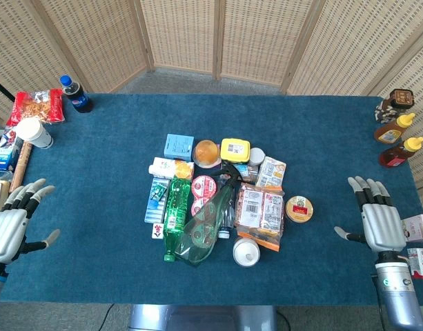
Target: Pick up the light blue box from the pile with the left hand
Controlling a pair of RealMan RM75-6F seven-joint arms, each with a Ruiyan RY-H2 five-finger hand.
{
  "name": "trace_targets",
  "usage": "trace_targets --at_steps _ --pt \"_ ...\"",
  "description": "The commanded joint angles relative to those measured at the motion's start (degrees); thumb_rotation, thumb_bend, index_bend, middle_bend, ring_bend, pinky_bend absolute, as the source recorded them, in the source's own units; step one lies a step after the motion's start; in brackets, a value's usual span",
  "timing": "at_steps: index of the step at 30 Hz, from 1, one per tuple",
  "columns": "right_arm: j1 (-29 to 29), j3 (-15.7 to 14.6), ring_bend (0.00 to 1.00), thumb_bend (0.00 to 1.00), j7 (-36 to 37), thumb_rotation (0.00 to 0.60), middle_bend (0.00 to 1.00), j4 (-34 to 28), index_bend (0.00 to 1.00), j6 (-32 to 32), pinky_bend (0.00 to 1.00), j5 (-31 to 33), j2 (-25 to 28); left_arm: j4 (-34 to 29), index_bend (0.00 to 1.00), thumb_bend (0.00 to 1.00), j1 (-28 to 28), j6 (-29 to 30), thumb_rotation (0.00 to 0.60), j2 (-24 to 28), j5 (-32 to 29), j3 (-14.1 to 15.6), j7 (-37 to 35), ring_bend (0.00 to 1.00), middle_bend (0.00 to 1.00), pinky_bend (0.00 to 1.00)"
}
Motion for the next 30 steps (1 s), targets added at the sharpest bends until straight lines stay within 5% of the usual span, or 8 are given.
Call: trace_targets --at_steps 1,15,30 --pt "0.1 0.1 0.00 0.00 0.1 0.557 0.00 -0.1 0.00 -0.1 0.00 0.0 0.0 0.1 0.13 0.32 -0.1 -0.4 0.600 -0.2 -0.1 0.1 -0.2 0.00 0.00 0.00" --pt "-0.9 -0.1 0.00 0.00 0.9 0.554 0.00 -1.1 0.00 0.6 0.00 -0.6 1.0 1.1 0.13 0.32 -0.9 -1.0 0.600 -0.5 0.3 -0.8 -1.8 0.00 0.00 0.00" --pt "-1.4 -0.4 0.00 0.00 1.2 0.555 0.00 -1.3 0.00 0.3 0.00 0.3 1.4 6.2 0.11 0.32 -12.7 -16.4 0.600 -2.6 -9.3 -6.4 -3.1 0.00 0.00 0.00"
